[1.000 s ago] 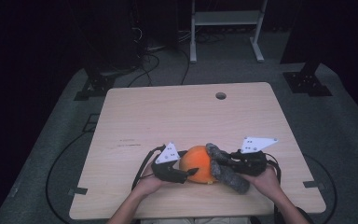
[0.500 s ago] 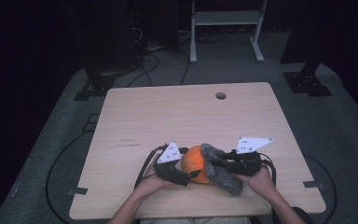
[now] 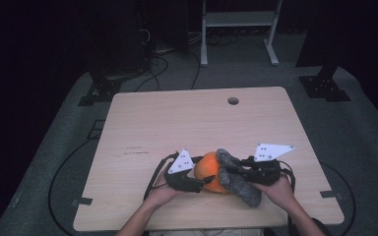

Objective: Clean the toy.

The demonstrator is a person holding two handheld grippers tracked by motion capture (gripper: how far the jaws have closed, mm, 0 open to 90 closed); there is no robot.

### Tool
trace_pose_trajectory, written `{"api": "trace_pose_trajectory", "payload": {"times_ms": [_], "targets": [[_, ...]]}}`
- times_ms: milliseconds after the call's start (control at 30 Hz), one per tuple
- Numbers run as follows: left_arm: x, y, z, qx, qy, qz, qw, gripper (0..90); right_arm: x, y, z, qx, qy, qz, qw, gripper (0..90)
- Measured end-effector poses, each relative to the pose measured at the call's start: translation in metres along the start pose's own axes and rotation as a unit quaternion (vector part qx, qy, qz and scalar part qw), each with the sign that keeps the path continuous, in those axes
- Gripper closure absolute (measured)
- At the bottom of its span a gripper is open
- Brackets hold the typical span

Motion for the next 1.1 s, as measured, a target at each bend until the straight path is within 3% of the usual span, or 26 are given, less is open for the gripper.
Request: {"api": "trace_pose_trajectory", "payload": {"times_ms": [67, 133, 200, 300, 433, 533, 600, 700, 867, 933, 1000, 1033, 1067, 1100], "targets": [[-0.003, -0.001, 0.004, -0.010, -0.018, 0.006, 0.9998, 12.6, -0.004, 0.004, -0.004, 0.001, 0.004, 0.003, 1.0000, 78.4], [-0.005, -0.001, 0.006, -0.010, -0.024, 0.010, 0.9996, 10.9, -0.008, 0.004, -0.011, -0.001, 0.020, 0.000, 0.9998, 78.4], [-0.007, -0.002, 0.005, -0.010, -0.014, 0.006, 0.9998, 18.2, -0.008, 0.000, -0.015, -0.011, 0.023, -0.001, 0.9997, 78.4], [-0.004, -0.001, 0.000, 0.007, 0.012, 0.003, 0.9999, 29.7, -0.006, -0.005, -0.012, -0.016, 0.018, -0.001, 0.9997, 78.4], [0.002, 0.001, -0.007, 0.011, 0.027, -0.003, 0.9996, 32.8, 0.009, -0.008, 0.005, -0.001, -0.011, -0.017, 0.9998, 78.5], [0.005, 0.002, -0.012, 0.020, 0.047, 0.004, 0.9987, 32.8, 0.020, 0.007, 0.021, 0.006, -0.051, 0.011, 0.9986, 78.5], [0.002, 0.001, -0.010, 0.023, 0.050, 0.009, 0.9984, 33.0, 0.019, 0.013, 0.022, 0.007, -0.058, 0.021, 0.9980, 78.5], [-0.004, 0.001, -0.006, 0.023, 0.041, 0.012, 0.9988, 34.1, 0.016, 0.009, 0.011, -0.006, -0.047, 0.016, 0.9987, 78.6], [-0.007, -0.001, -0.003, 0.018, 0.041, 0.020, 0.9988, 33.7, -0.001, -0.004, -0.015, -0.026, 0.006, 0.015, 0.9995, 78.6], [-0.005, -0.001, -0.002, 0.001, 0.018, 0.016, 0.9997, 27.0, -0.005, -0.004, -0.016, -0.023, 0.012, 0.009, 0.9996, 78.6], [-0.002, -0.001, 0.002, -0.022, -0.033, -0.001, 0.9992, 18.6, -0.006, -0.003, -0.012, -0.019, 0.011, 0.005, 0.9997, 78.6], [-0.002, -0.001, 0.003, -0.026, -0.043, -0.002, 0.9987, 18.0, -0.006, -0.001, -0.007, -0.008, 0.012, 0.004, 0.9999, 78.6], [-0.002, -0.001, 0.003, -0.022, -0.043, 0.002, 0.9988, 18.3, -0.005, 0.002, -0.003, 0.001, 0.007, 0.006, 1.0000, 78.6], [-0.004, -0.001, 0.003, -0.014, -0.030, 0.008, 0.9994, 21.2, -0.005, 0.004, 0.001, 0.004, -0.001, 0.007, 1.0000, 78.5]]}}
Point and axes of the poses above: each handheld gripper's, and its own axes: y roughly forward along the jaws, x roughly out of its top, z roughly to its left, the point moved 3 cm from there along y, roughly forward along the jaws, and after that the axes turned 2 degrees about z, right-handed, at the moved point
